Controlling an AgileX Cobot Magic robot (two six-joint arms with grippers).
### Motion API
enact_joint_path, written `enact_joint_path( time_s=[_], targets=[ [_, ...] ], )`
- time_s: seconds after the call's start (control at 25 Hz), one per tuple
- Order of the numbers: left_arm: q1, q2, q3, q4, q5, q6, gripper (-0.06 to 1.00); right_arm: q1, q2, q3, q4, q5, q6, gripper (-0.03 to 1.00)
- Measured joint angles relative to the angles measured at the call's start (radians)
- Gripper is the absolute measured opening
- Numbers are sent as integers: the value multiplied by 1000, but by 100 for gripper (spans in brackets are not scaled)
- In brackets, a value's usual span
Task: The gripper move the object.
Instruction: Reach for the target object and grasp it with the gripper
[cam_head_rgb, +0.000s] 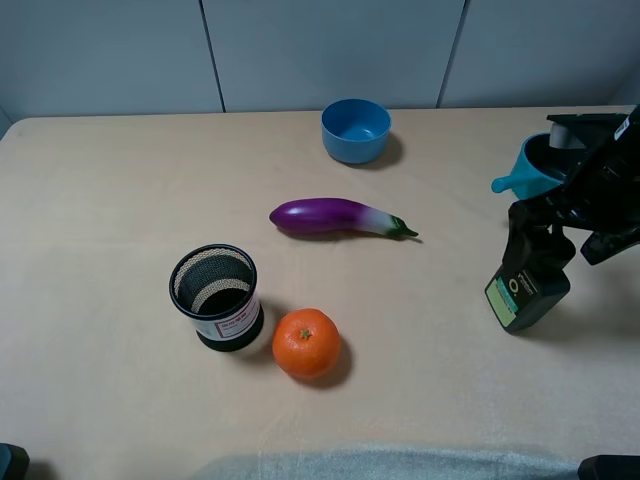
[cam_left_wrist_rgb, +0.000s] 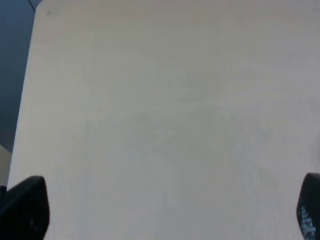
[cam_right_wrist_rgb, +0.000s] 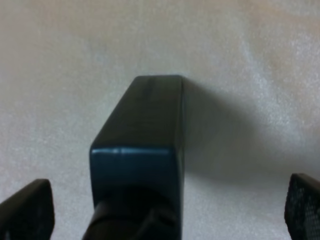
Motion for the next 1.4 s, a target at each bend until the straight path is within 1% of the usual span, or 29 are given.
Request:
enact_joint_path(
  time_s=[0.16, 0.48, 1.0, 1.08, 1.2, 1.28, 1.36, 1.4],
  targets=[
    [0, 0, 0, 0, 0, 0, 99, 0, 19, 25, 10, -35, 0, 69],
    [0, 0, 0, 0, 0, 0, 99, 0, 92, 27, 14, -77, 1, 69],
    [0, 0, 0, 0, 0, 0, 99, 0, 99, 27, 25, -77, 1, 68],
    [0, 0, 0, 0, 0, 0, 99, 0, 99, 27, 26, -77, 1, 63],
    [0, 0, 0, 0, 0, 0, 99, 0, 99, 27, 29, -77, 1, 52],
    [0, 0, 0, 0, 0, 0, 99, 0, 99, 27, 34, -77, 1, 43],
    [0, 0, 0, 0, 0, 0, 99, 0, 99, 27, 44, -77, 1, 31],
    [0, 0, 0, 0, 0, 0, 99, 0, 99, 27, 44, -77, 1, 29]
  ],
)
